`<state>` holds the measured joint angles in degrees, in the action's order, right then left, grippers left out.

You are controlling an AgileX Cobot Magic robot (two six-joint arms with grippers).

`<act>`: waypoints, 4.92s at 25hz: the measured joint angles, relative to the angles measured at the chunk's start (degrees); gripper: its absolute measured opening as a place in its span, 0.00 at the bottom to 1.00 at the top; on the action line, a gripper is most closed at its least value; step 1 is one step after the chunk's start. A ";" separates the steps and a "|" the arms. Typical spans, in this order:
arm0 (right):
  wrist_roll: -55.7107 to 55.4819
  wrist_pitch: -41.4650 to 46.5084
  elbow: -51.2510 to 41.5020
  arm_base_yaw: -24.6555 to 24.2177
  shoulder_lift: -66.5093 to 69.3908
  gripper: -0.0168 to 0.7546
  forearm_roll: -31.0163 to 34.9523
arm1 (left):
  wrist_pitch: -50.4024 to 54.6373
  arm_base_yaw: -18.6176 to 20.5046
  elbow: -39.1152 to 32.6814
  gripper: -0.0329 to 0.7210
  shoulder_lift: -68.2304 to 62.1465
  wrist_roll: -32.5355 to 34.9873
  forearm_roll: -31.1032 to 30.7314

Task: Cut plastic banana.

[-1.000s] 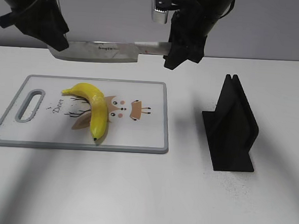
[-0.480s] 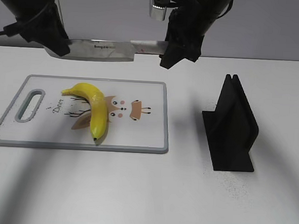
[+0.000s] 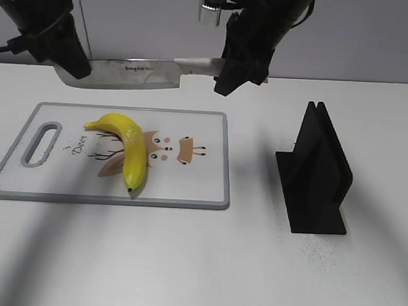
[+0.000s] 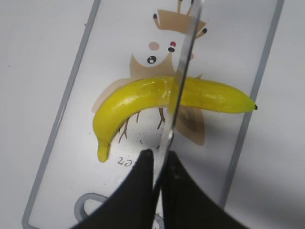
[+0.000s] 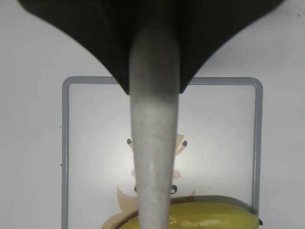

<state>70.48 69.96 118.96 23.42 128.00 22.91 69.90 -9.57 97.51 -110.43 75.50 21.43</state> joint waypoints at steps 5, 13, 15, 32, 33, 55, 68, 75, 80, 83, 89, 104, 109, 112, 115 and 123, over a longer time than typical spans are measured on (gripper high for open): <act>-3.19 0.72 0.00 1.68 0.06 0.24 -2.58 | -2.36 0.05 -4.95 0.08 0.00 -0.48 -0.53; -4.38 0.26 0.00 2.31 1.09 0.24 -5.54 | -5.28 -0.07 -6.27 0.08 0.00 -0.47 -0.97; -4.72 -0.02 0.19 2.31 2.23 0.24 -5.54 | -6.17 -0.07 -6.39 0.08 -0.35 -0.42 -1.10; -10.48 0.78 2.04 2.90 14.24 0.28 -9.81 | -25.00 -1.59 -19.31 0.13 -6.66 0.77 1.32; -10.65 0.67 2.11 2.95 13.98 0.28 -9.90 | -24.78 -1.65 -19.01 0.13 -6.39 0.57 1.04; -11.05 0.86 7.22 3.42 8.10 0.28 -8.93 | -19.51 -1.35 -16.29 0.56 4.80 -3.08 -0.59; -19.46 0.37 7.22 3.18 4.71 0.24 -9.40 | -17.40 -1.35 -0.44 0.92 4.80 -37.01 -10.28; -31.51 0.42 6.37 3.24 -2.07 0.24 -9.39 | -1.70 0.64 13.40 0.89 5.32 -59.38 -22.15; -42.81 0.48 6.37 3.24 -6.73 0.24 -9.46 | -0.28 3.93 14.87 0.87 7.11 -64.98 -20.74; -51.26 0.48 4.50 3.24 -10.24 0.24 -10.32 | -0.25 4.70 14.31 0.86 9.53 -65.52 -19.33; -61.36 0.46 -9.38 3.24 -20.29 0.24 -13.04 | -0.28 4.73 -0.27 0.83 21.25 -65.83 -19.06; -73.14 -17.55 -54.51 3.24 -49.69 0.24 -13.28 | -1.13 4.73 -45.07 0.82 60.36 -67.59 -19.30; -75.17 -20.41 -63.03 3.24 -55.71 0.24 -13.28 | -2.34 4.73 -53.01 0.82 73.97 -67.95 -19.30; -75.67 -21.42 -66.53 3.24 -58.47 0.24 -13.28 | -2.89 4.73 -56.73 0.82 81.67 -67.95 -19.30; -76.49 -23.05 -69.55 3.24 -60.76 0.24 -13.28 | -3.01 4.73 -60.04 0.82 88.24 -67.96 -19.30; -81.95 -30.82 -76.75 3.24 -66.48 0.24 -13.28 | -7.75 4.73 -67.31 0.82 103.15 -67.96 -19.30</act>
<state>-11.47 39.15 42.21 26.66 61.52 9.63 62.16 -4.84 30.19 -7.28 7.54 2.13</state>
